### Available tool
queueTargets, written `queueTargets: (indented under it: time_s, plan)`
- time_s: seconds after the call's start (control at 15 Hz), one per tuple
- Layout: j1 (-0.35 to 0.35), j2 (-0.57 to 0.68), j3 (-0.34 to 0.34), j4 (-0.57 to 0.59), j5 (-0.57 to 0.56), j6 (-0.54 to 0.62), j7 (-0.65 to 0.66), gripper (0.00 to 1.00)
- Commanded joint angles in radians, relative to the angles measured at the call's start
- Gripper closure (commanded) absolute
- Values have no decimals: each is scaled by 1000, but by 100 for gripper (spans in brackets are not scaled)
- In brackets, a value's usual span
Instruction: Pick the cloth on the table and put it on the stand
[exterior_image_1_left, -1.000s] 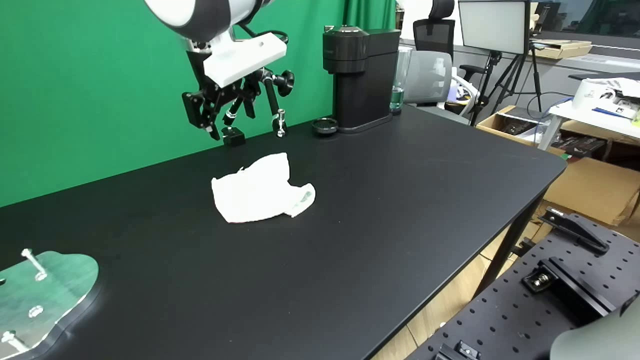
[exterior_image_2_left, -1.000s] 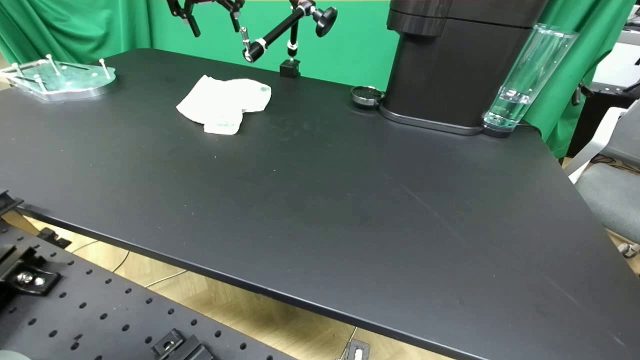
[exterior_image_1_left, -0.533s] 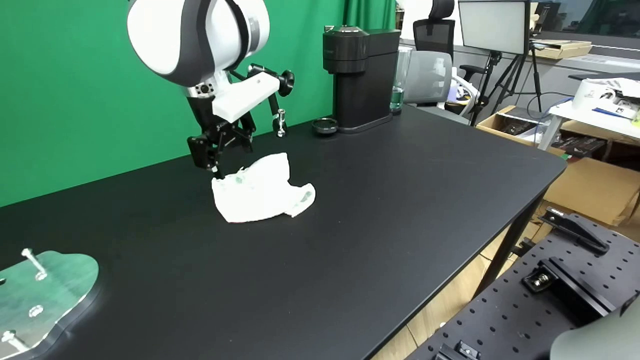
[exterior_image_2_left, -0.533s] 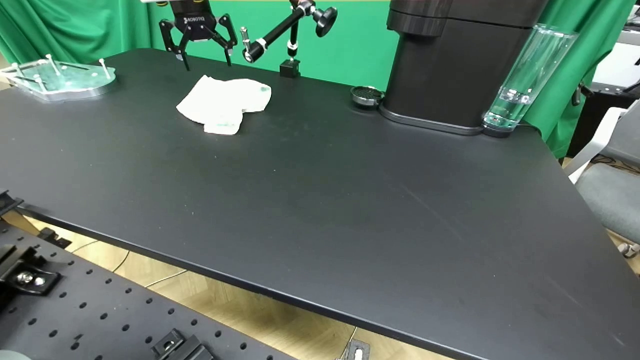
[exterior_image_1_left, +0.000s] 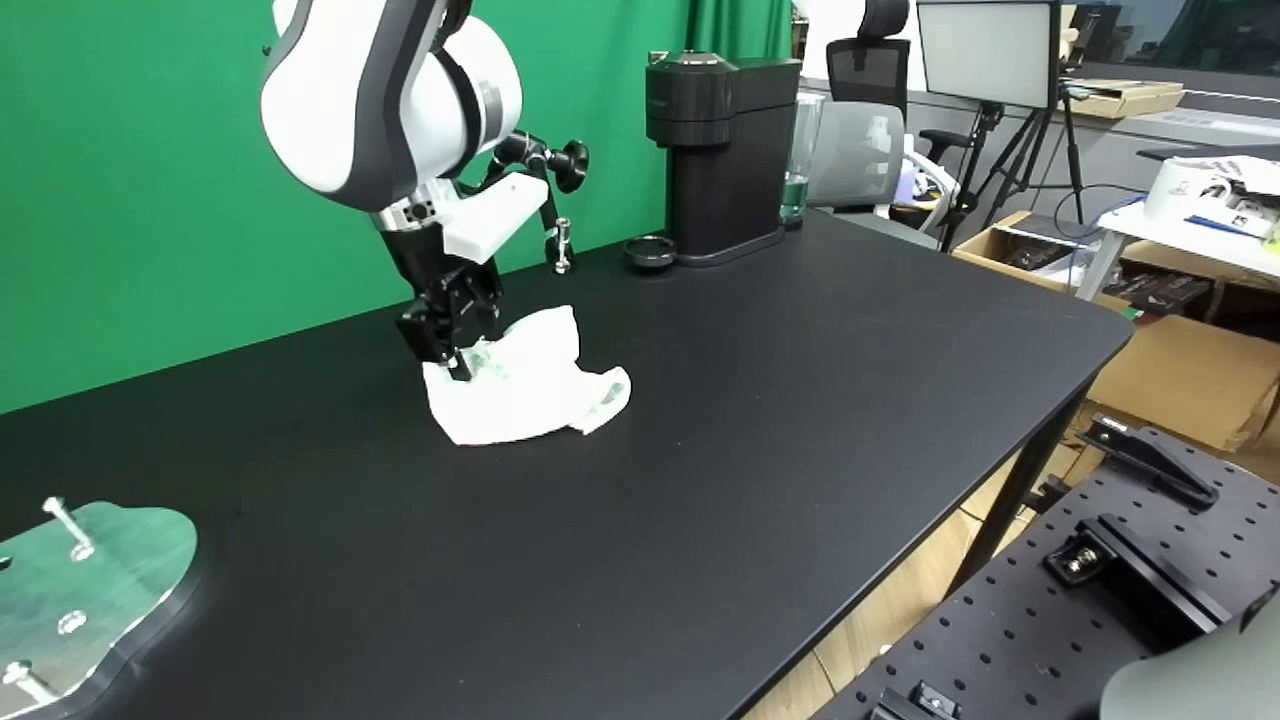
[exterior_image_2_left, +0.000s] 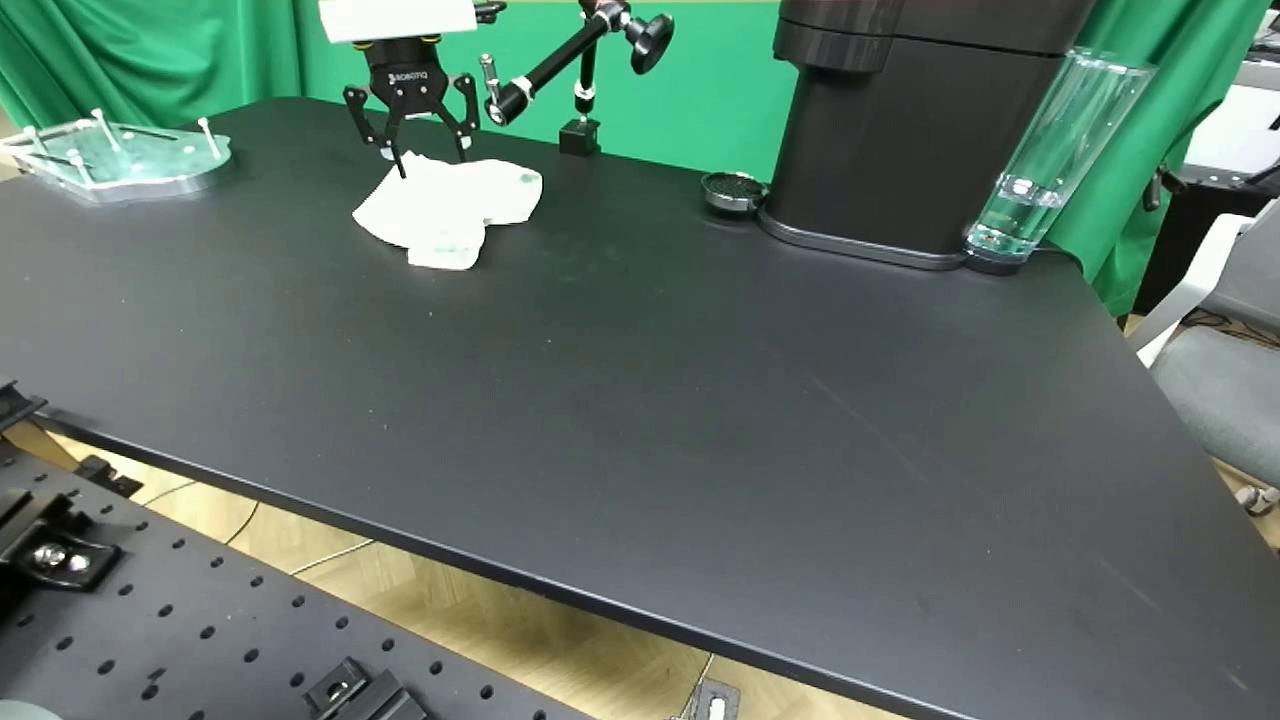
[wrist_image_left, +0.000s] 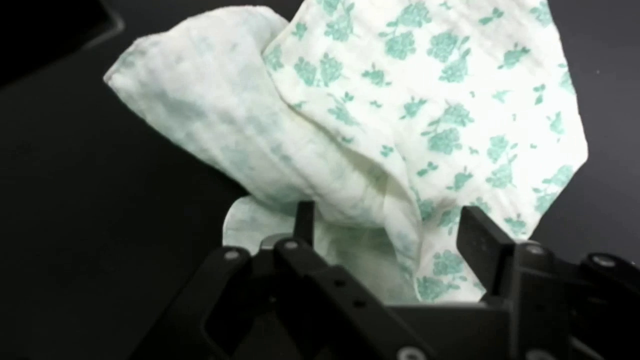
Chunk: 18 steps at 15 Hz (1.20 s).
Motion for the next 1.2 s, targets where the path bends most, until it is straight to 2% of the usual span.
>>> queueTargets:
  time_s: [0.0,0.33,0.47,0.8,1.13]
  plan:
    - [-15,41,18,73,-2,-36,-44,55]
    - [-9,47,14,100,-5,-38,-49,90]
    - [1,27,4,98,-12,-48,-25,99]
    - [32,-81,-31,53,-12,-79,138,100]
    - [32,-228,-38,-4,-14,-116,262,100]
